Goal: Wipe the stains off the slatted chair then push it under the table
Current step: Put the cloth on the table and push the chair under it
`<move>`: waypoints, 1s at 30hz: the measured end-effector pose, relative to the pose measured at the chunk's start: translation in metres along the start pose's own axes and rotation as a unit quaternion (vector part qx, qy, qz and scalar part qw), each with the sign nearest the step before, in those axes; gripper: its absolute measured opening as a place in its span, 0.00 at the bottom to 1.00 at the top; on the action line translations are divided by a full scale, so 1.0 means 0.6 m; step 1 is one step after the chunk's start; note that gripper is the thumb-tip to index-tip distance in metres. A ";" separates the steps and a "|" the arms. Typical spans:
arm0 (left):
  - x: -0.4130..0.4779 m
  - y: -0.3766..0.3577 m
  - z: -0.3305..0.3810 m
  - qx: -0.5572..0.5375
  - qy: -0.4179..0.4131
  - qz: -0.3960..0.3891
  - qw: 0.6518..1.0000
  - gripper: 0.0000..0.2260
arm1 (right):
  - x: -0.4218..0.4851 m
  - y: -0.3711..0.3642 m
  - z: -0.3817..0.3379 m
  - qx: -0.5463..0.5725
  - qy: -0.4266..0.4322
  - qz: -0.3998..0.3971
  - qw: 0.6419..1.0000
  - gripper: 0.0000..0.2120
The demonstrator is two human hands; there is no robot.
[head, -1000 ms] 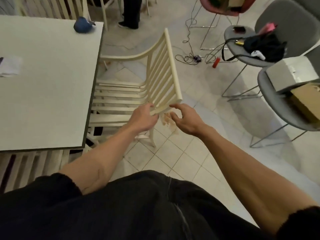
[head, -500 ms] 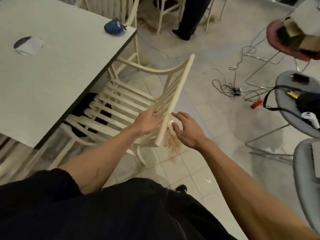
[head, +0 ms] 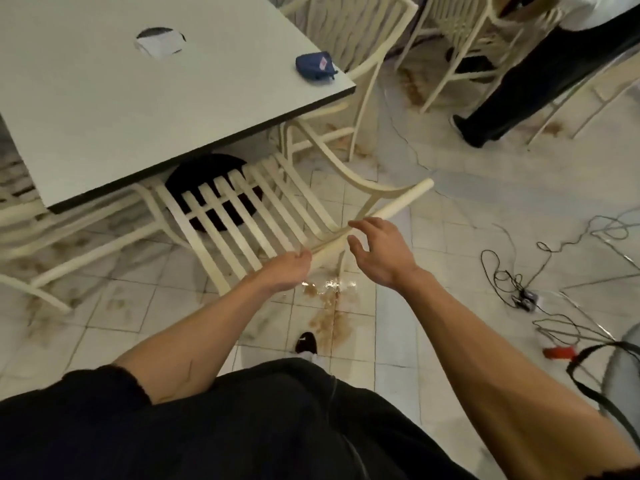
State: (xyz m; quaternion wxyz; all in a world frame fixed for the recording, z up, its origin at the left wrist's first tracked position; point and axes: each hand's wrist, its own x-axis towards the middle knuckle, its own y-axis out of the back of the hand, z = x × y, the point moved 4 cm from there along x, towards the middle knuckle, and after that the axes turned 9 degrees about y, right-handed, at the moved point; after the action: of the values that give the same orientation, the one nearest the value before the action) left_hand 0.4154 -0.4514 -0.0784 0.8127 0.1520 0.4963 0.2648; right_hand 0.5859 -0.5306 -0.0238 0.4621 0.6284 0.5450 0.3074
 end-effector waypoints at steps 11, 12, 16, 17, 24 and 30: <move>-0.004 -0.025 0.022 0.047 0.099 0.113 0.988 0.34 | 0.166 0.011 0.149 -0.163 0.102 -0.167 0.967 0.27; -0.005 -0.026 0.023 0.047 0.104 0.130 0.985 0.36 | 0.173 0.014 0.157 -0.165 0.104 -0.178 0.964 0.28; -0.018 -0.037 0.032 0.043 0.120 0.159 0.979 0.34 | 0.187 0.014 0.178 -0.208 0.139 -0.196 0.948 0.32; -0.021 -0.042 0.034 0.041 0.126 0.154 0.979 0.35 | 0.186 0.014 0.182 -0.221 0.157 -0.195 0.943 0.33; -0.062 -0.088 0.031 0.014 0.171 0.155 0.973 0.39 | 0.143 0.003 0.223 -0.253 0.243 -0.194 0.916 0.36; -0.094 -0.133 0.025 0.017 0.188 0.162 0.969 0.40 | 0.102 -0.003 0.228 -0.215 0.213 -0.195 0.933 0.34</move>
State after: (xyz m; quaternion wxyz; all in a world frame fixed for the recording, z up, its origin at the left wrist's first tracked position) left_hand 0.4301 -0.5488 -0.0712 0.6484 0.1912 0.6134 0.4084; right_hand 0.7202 -0.5052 -0.0850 0.5099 0.3150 0.6633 0.4481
